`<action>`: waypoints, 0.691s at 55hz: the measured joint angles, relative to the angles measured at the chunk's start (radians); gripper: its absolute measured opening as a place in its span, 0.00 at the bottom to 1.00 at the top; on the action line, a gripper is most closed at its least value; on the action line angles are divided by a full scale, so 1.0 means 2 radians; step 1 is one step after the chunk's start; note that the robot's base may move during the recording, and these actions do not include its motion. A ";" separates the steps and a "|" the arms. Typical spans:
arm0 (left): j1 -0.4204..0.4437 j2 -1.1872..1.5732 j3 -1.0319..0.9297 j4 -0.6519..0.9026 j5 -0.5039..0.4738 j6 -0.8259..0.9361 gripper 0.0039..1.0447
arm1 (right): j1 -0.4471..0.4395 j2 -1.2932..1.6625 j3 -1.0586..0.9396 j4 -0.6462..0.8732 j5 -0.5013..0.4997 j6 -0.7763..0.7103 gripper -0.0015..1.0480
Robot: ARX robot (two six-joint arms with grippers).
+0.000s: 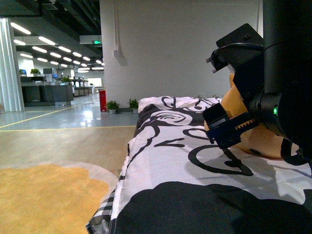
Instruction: Put away toys
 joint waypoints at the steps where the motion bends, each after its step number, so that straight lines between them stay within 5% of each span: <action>1: 0.000 0.000 0.000 0.000 0.000 0.000 0.94 | -0.001 0.000 0.001 -0.003 0.000 0.001 0.94; 12: 0.000 0.000 0.000 0.000 0.000 0.000 0.94 | -0.007 0.000 0.010 -0.025 0.000 0.007 0.91; 27: 0.000 0.000 0.000 0.000 0.000 0.000 0.94 | -0.026 -0.022 0.010 -0.064 -0.059 0.060 0.36; 33: 0.000 0.000 0.000 0.000 0.000 0.000 0.94 | -0.049 -0.062 0.010 -0.070 -0.155 0.118 0.14; 38: 0.000 0.000 0.000 0.000 0.000 0.000 0.94 | -0.073 -0.106 0.009 -0.089 -0.225 0.156 0.07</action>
